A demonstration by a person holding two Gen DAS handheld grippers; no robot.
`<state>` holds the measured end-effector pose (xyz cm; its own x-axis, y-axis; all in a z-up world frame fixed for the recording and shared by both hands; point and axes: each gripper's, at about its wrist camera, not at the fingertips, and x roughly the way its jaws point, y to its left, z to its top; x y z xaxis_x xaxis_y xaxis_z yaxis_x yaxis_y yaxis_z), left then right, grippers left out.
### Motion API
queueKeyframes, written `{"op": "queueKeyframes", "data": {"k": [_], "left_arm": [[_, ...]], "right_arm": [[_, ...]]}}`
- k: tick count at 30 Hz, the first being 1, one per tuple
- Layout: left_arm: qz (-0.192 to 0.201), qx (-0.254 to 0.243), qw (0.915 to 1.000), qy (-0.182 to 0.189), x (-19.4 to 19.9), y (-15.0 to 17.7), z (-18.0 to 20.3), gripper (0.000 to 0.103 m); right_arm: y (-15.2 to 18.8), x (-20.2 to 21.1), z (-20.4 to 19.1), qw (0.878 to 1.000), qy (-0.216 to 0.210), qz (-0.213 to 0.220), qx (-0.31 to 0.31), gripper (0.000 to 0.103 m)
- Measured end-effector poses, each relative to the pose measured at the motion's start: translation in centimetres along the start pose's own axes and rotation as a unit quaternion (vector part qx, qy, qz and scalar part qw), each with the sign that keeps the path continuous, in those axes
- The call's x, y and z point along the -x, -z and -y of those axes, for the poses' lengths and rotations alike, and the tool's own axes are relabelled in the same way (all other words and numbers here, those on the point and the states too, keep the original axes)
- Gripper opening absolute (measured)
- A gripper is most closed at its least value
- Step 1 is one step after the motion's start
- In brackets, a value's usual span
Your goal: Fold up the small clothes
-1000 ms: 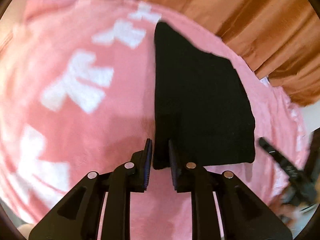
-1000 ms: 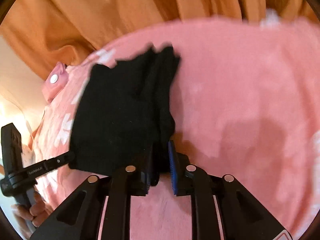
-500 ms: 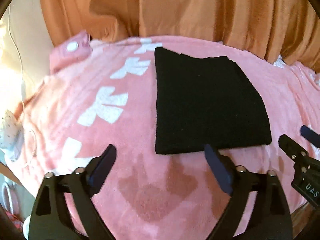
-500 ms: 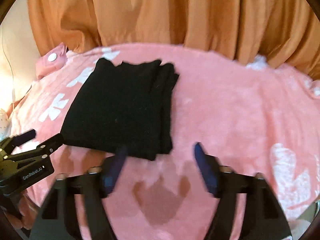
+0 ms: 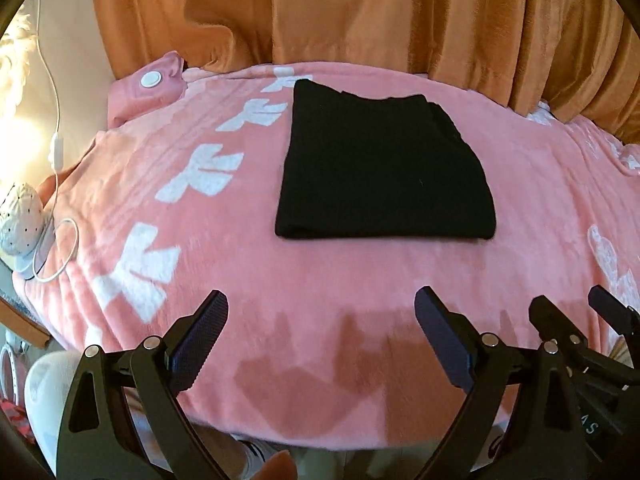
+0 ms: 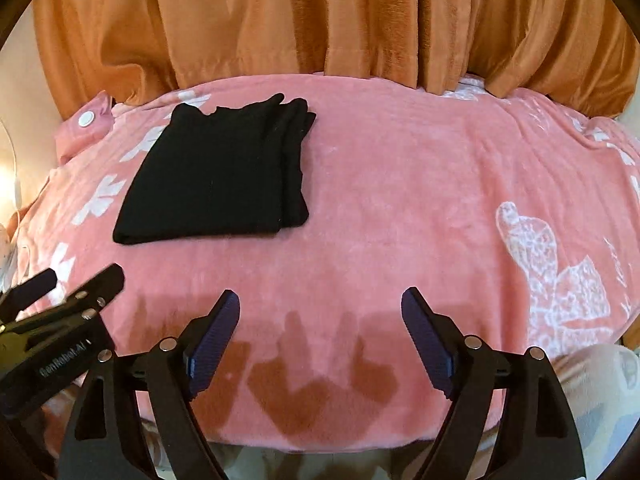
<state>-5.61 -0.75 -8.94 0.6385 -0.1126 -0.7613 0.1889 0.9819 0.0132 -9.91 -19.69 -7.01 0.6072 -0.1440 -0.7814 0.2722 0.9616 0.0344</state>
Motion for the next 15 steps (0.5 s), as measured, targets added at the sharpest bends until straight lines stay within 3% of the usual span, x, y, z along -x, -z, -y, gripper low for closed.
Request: {"op": "queueKeyframes", "data": {"k": [15], "left_arm": [[-0.036,0.005,0.9991,-0.024,-0.31,0.8,0.48,0.092]], "right_arm": [[0.91,0.37,-0.27,1.0,-0.006,-0.02,0.006,0.082]]}}
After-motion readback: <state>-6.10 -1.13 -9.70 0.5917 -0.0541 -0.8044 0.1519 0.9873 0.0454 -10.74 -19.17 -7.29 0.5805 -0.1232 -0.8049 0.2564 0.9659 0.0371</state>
